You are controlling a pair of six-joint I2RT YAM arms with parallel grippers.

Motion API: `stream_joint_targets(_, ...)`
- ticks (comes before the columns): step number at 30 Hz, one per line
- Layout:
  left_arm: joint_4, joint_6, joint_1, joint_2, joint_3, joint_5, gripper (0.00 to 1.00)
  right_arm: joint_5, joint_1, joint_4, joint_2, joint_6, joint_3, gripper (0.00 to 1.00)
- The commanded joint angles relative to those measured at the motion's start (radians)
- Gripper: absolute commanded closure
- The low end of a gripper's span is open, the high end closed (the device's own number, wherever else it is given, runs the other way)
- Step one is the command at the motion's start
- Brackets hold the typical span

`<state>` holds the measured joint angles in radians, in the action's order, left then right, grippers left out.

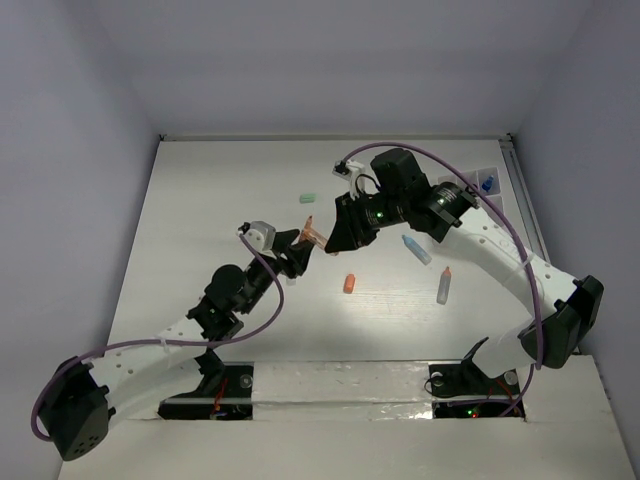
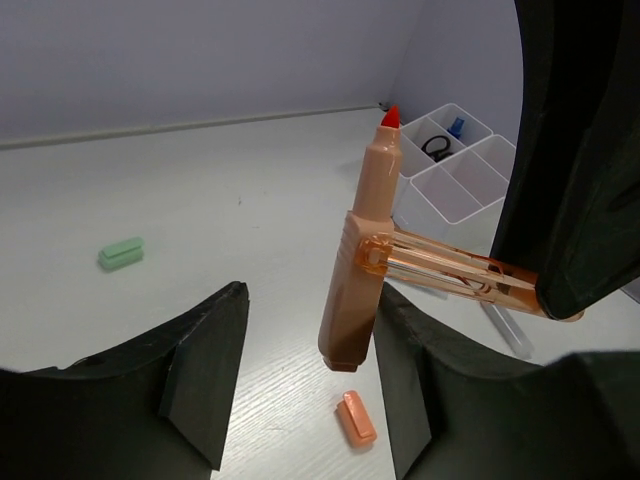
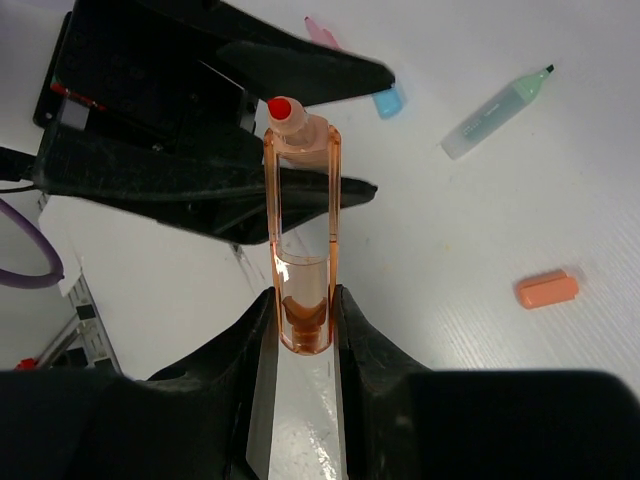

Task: Sort the stationery into containers
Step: Close the pen cap on the pen.

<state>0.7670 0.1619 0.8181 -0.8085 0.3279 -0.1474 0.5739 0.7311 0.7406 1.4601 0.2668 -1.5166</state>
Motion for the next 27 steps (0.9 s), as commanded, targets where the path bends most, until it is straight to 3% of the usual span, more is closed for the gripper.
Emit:
stream_joint_targets(1, 0.061, -0.019, 0.006, 0.003, 0.053, -0.006, 0.58, 0.043, -0.007, -0.029, -0.024, 0.011, -0.007, 1.00)
stream_joint_targets(10, 0.032, -0.025, 0.015, 0.060, 0.054, -0.020, 0.88, 0.032, -0.007, -0.021, -0.015, 0.011, -0.011, 1.00)
stream_joint_targets(15, -0.008, -0.024, 0.024, 0.081, 0.060, -0.011, 1.00, -0.003, -0.018, -0.014, -0.018, 0.009, -0.022, 1.00)
stream_joint_targets(19, -0.049, -0.038, 0.056, 0.092, 0.060, -0.021, 1.00, 0.012, -0.018, -0.012, -0.004, 0.009, -0.028, 1.00)
stream_joint_targets(21, -0.054, -0.048, 0.065, 0.097, 0.060, -0.034, 0.92, 0.024, -0.018, -0.009, 0.000, 0.009, -0.030, 1.00)
stream_joint_targets(25, -0.046, -0.062, 0.075, 0.107, 0.057, -0.047, 0.67, 0.061, -0.018, 0.011, 0.011, 0.005, -0.037, 1.00)
stream_joint_targets(27, -0.040, -0.064, 0.075, 0.111, 0.057, -0.044, 0.62, 0.070, -0.018, 0.023, 0.013, 0.002, -0.034, 1.00)
